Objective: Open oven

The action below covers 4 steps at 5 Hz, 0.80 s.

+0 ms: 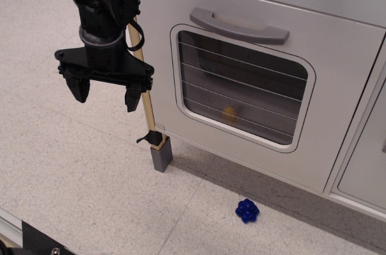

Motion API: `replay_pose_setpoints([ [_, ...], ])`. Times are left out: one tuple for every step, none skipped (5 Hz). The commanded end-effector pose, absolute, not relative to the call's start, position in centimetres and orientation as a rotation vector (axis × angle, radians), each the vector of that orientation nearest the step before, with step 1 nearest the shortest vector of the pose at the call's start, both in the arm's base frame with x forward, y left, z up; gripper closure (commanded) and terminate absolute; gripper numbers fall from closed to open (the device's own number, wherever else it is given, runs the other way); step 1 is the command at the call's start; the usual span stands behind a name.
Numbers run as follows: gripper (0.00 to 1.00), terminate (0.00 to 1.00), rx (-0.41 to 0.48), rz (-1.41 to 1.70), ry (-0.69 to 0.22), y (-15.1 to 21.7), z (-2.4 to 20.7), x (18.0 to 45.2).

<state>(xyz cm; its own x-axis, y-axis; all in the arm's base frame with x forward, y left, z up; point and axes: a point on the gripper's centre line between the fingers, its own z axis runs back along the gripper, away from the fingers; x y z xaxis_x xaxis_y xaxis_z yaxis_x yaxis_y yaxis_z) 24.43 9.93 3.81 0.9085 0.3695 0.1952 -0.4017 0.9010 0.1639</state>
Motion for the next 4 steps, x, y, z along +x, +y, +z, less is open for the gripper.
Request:
replay_pose_setpoints([
  [0.0,0.0,0.203,0.401,-0.161,9.9,3.8,24.4],
  [0.0,0.0,0.013,0.663,-0.224,8.7,5.5,26.5],
  [0.0,0.0,-0.1,0.922,-0.254,7.8,7.4,29.0],
  [0.0,0.0,-0.181,1.181,-0.262,7.6,8.3,31.0],
])
